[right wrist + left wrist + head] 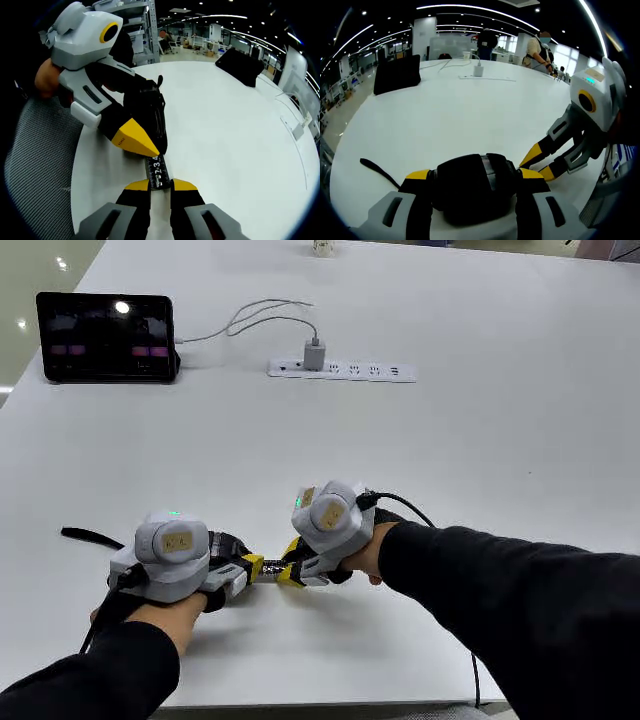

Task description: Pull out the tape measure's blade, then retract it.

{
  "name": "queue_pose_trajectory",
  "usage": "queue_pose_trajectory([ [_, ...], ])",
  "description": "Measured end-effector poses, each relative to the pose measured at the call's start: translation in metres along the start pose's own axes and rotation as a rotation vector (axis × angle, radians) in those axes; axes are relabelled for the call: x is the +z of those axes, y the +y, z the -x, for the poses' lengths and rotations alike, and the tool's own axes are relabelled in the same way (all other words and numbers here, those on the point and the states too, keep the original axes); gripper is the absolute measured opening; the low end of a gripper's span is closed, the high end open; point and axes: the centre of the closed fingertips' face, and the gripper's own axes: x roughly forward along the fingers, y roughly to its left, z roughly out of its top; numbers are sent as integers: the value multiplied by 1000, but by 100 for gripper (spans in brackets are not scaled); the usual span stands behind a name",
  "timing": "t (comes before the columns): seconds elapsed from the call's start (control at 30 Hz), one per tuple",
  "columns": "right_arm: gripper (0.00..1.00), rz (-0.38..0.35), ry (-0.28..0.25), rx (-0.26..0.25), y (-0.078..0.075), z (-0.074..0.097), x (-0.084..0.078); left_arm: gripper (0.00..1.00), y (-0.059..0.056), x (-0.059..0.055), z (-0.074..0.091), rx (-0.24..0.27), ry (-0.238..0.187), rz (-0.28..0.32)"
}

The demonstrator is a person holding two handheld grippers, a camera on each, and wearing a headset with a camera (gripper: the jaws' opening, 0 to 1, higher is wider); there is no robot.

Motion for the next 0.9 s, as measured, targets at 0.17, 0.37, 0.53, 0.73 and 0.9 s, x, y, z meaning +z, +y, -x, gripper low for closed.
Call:
queue_pose_trajectory([
  [0.17, 11, -2, -11, -1, 1, -2, 3, 63, 0, 0, 0, -2, 1, 3],
  [0.37, 11, -1, -19, -1, 2, -4, 5, 63, -1, 0, 0, -3, 0, 6],
  [0.53, 11, 2, -22, 0, 3, -5, 7, 63, -1, 0, 0, -3, 0, 8],
  [0.73, 11, 5, -26, -1, 4, -7, 10, 63, -1, 0, 0, -3, -1, 10],
  [0.9, 11, 8, -29, -2, 4, -9, 12, 63, 0, 0, 0, -3, -1, 13],
])
